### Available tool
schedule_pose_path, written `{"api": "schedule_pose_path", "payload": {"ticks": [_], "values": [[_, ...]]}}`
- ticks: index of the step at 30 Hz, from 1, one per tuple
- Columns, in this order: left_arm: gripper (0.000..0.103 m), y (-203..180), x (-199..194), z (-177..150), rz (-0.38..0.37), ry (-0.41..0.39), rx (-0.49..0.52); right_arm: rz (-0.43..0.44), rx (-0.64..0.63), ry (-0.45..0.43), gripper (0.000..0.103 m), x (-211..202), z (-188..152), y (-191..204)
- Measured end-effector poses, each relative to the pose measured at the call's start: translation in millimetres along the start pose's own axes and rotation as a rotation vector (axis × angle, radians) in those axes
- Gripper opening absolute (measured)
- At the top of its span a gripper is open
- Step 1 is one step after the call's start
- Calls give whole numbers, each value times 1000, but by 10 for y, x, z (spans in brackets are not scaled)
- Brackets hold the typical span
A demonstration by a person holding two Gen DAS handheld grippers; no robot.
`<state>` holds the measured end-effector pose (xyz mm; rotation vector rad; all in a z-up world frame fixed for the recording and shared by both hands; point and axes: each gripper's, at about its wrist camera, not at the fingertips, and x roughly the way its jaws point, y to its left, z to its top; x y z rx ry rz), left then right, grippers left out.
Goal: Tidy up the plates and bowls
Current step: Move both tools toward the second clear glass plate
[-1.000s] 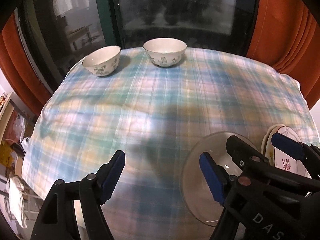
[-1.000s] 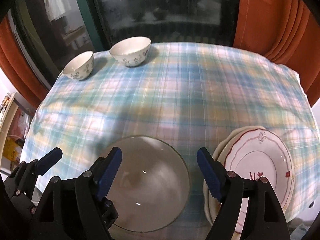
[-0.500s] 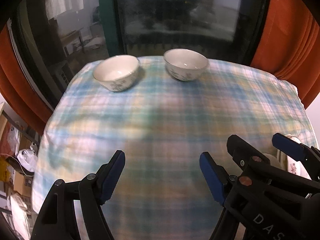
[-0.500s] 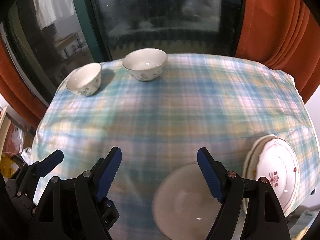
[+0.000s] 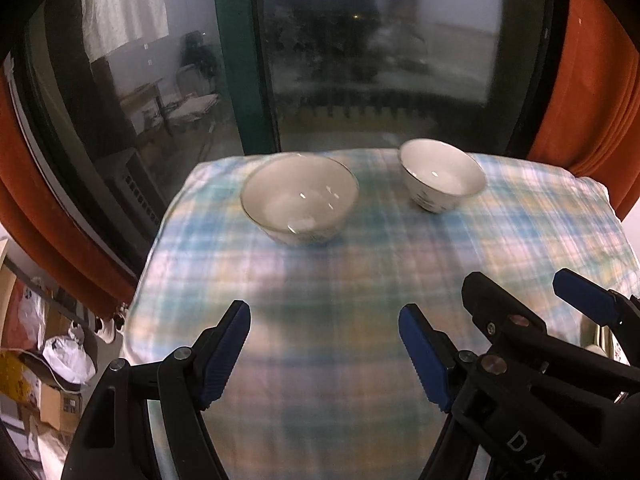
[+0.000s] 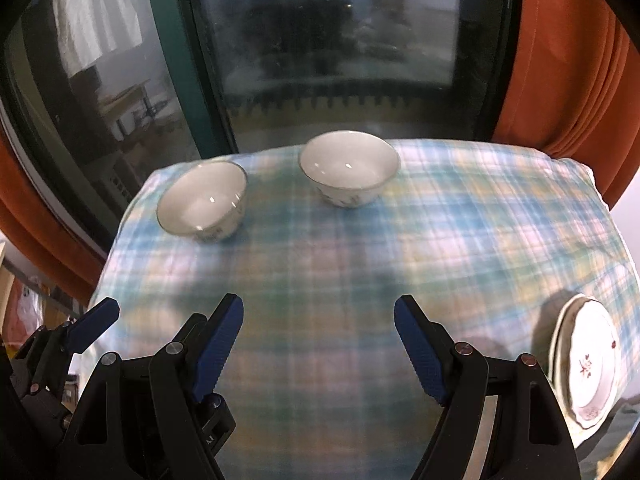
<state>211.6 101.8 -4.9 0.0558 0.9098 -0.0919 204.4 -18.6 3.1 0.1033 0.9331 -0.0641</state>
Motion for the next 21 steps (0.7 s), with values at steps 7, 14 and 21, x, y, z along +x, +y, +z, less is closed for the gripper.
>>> {"api": "schedule_pose_path", "payload": {"ticks": [7,14,21], "values": [[79,300,200,354,9,-15,-6,-23,5,-17,81,170,339,361],[78,518,556,696,29,-20,-28,-21,-7,-27,81,508,710,626],[66,627,830,910,34,-20,-26,4,4,-27,81,881,988,757]]}}
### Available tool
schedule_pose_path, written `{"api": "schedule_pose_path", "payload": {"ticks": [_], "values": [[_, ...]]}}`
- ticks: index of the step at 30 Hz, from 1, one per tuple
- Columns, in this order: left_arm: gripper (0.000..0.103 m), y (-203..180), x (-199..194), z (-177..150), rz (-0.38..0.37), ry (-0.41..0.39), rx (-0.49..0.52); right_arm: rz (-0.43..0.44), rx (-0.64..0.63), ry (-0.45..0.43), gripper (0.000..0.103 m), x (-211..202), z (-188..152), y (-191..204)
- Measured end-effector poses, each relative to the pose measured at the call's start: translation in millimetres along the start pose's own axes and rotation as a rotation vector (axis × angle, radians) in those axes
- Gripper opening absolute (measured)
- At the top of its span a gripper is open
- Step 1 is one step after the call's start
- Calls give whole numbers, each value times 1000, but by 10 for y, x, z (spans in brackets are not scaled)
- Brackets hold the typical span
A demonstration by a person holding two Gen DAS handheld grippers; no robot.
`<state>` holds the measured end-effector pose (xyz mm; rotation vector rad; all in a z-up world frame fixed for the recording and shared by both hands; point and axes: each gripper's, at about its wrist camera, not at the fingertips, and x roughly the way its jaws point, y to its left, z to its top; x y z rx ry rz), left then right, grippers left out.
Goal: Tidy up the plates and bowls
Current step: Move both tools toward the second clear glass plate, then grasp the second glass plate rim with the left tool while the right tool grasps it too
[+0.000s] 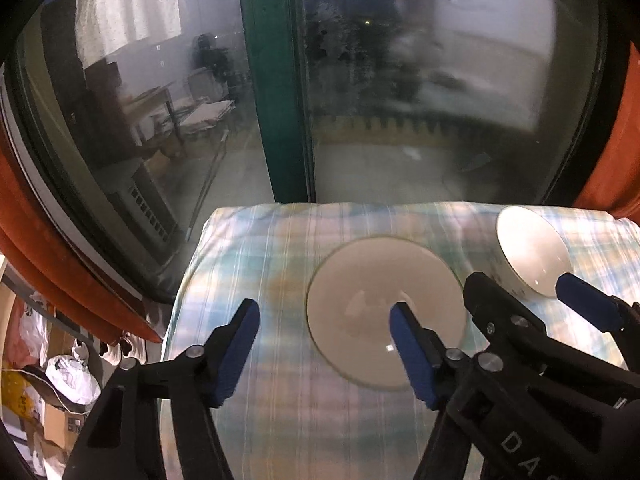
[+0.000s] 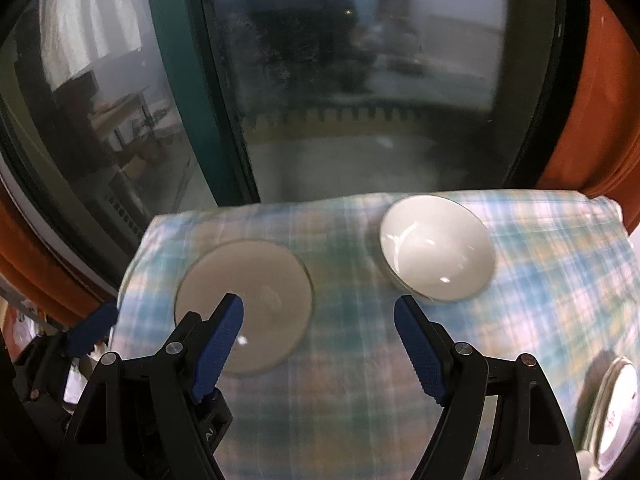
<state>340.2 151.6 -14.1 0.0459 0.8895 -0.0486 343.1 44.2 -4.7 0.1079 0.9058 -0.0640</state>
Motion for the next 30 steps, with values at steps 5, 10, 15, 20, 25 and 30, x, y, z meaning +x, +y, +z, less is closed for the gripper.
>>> {"api": "schedule_pose_path", "payload": {"ticks": [5,10,15,20,25,30], "values": [[61,12,275,63,-8,26,-8,10,32,10,73,287,112,31],[46,1,544,35,1,68,-12,3,45,51,61,583,115,38],[38,-3,716,5,8,96,-13,14,65,110,46,833,65,39],[26,12,777,-5,-6,96,-23,21,61,125,21,928,63,58],[24,11,753,-11,-7,96,-25,18,44,119,21,900,68,72],[24,20,697,-37,-10,96,-22,14,24,119,21,859,47,85]]}}
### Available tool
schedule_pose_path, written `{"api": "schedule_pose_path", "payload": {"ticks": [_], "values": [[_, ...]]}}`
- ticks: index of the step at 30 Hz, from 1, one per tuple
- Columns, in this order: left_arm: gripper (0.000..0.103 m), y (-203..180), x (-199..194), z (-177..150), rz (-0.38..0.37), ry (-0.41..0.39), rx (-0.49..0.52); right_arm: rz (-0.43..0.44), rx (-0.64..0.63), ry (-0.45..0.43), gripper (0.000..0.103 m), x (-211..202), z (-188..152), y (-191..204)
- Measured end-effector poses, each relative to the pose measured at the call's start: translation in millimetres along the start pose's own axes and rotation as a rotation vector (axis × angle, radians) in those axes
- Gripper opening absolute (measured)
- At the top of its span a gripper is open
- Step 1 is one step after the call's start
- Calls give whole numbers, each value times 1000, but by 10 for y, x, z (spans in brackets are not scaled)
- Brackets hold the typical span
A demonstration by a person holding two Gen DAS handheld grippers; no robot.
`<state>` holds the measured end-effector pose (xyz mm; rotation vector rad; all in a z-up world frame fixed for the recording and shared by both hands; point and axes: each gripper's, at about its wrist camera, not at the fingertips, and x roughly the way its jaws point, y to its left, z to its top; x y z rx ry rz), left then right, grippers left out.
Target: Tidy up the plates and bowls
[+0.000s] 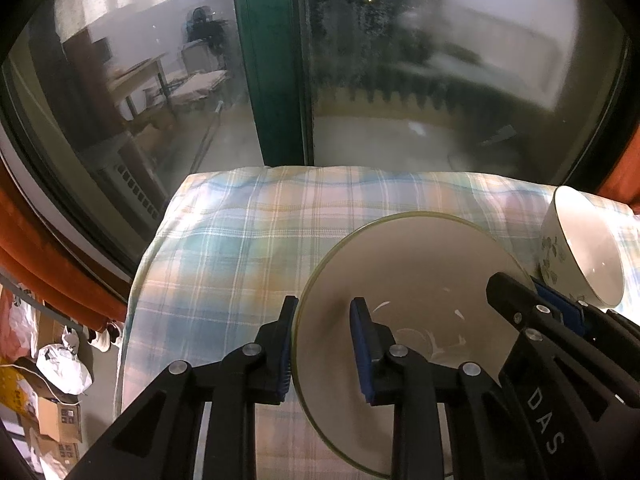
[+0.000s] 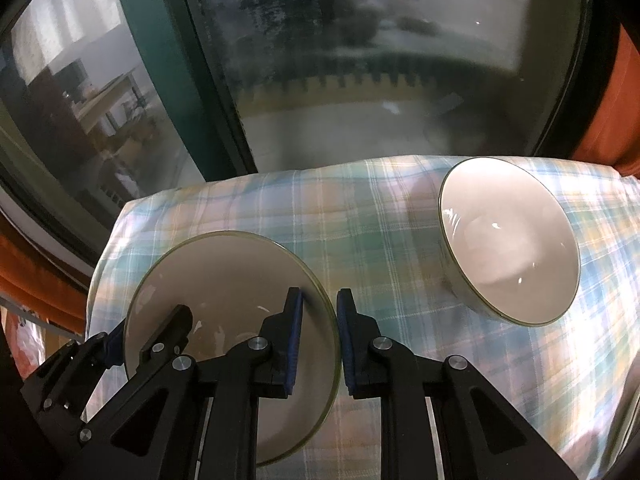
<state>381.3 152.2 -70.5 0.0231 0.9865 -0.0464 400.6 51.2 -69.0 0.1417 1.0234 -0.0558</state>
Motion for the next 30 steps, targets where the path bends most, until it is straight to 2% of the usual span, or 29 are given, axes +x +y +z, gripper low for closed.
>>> {"api": "schedule_pose_path", "payload": {"ticks": [13,30], "values": [[24,-53,-314,-204,-17,-12,3,-11,-12,-7,21,-303,-191,-52],[24,-286,-1126,-529,-6,-100,29,9,9,-94,21,-1184,-576,-315]]}}
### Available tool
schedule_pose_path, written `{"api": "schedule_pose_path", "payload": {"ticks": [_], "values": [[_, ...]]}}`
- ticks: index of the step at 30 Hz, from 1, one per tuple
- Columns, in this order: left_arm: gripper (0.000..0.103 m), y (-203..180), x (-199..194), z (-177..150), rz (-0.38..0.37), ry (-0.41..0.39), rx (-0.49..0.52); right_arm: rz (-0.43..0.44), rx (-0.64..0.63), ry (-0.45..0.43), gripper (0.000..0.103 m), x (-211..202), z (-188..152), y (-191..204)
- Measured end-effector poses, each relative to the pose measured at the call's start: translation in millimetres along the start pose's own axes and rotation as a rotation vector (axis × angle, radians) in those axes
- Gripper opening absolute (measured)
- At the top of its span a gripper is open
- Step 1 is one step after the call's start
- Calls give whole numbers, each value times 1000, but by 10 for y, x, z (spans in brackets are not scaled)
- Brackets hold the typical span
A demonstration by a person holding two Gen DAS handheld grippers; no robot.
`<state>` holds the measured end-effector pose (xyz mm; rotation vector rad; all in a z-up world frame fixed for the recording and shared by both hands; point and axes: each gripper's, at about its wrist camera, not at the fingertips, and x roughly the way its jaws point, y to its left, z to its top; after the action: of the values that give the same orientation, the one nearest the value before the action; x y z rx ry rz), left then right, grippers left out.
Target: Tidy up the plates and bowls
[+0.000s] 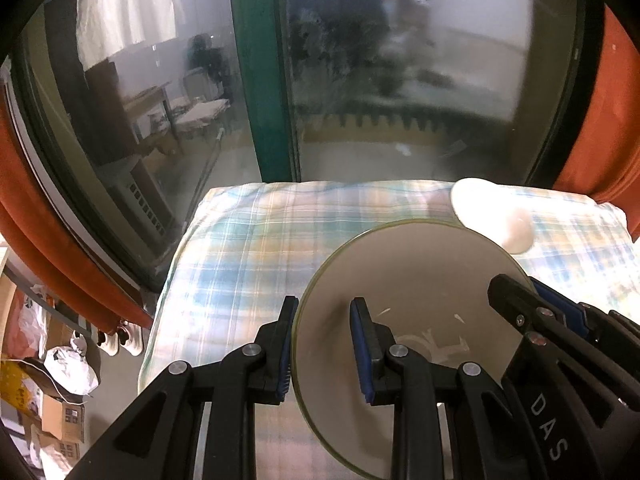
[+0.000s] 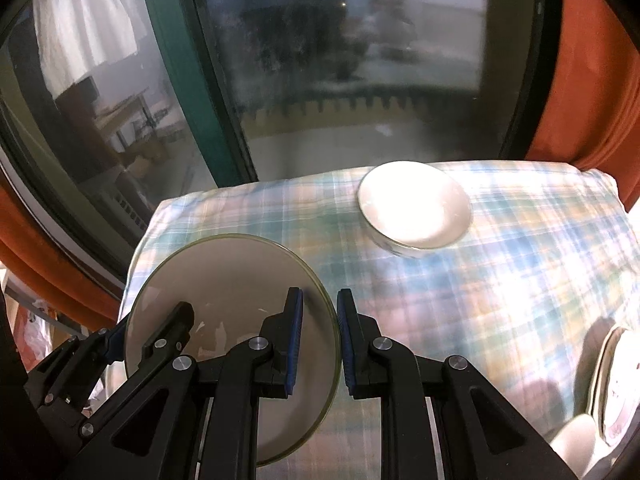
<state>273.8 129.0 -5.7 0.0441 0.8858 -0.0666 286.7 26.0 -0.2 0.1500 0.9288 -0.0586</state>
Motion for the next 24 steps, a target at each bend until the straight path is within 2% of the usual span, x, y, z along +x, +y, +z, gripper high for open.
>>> {"api": "schedule_pose_path", "payload": {"ticks": [12,24], "values": [[24,-454,-470,-307,14,-30,3,17,-14,-35,21,-538,-297,-454],[24,-1149,-820,-574,14,-24,-1,29,-21,-44,21,-929,-510,-1190]]}}
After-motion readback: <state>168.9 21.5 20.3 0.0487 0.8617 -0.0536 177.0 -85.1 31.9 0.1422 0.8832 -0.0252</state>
